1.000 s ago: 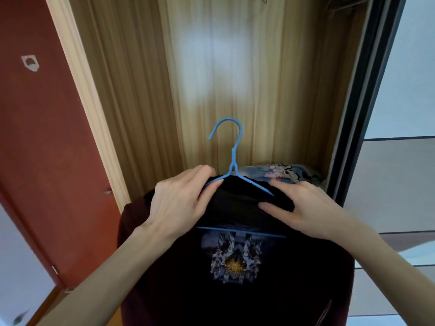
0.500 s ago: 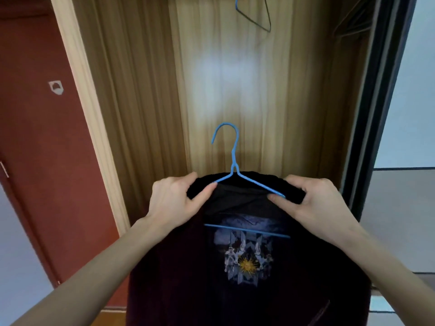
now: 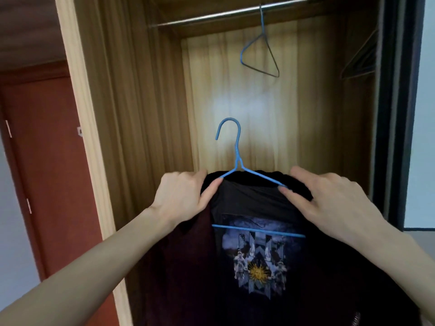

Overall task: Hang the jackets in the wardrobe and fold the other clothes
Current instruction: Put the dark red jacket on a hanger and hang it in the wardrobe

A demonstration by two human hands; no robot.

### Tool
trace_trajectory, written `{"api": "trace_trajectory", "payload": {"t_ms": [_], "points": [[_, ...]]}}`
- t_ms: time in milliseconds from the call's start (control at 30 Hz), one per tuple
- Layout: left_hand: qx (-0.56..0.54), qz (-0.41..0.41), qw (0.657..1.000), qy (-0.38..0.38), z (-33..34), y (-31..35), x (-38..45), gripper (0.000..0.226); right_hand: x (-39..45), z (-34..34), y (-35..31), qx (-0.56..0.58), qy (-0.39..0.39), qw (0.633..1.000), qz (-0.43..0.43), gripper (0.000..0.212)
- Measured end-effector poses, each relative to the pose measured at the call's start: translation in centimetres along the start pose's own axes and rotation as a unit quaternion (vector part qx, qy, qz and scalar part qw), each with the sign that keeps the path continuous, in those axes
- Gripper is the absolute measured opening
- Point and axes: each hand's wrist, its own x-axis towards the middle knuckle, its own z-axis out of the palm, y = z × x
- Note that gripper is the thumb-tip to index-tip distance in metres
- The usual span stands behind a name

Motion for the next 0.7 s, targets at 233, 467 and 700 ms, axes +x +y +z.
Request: {"api": "trace_trajectory", "payload": {"t_ms": [233, 467, 700], "points": [[0.044, 0.024, 0.998, 0.042, 1.3, -4.7, 7.2, 0.053, 7.1, -3.8, -1.4, -0.048, 0.060, 0.997, -0.007, 0.050], [0.080, 0.014, 0.995, 0.062, 2.2, -8.4, 12.8, 0.061, 15.2, -6.7, -2.6, -0.085, -0.041, 0.995, -0.011, 0.042], [-0.062, -0.097, 0.993, -0.017, 3.5, -10.7, 18.1, 0.052, 23.0, -7.5, -3.8, -0.076, 0.008, 0.997, 0.004, 0.022]]}}
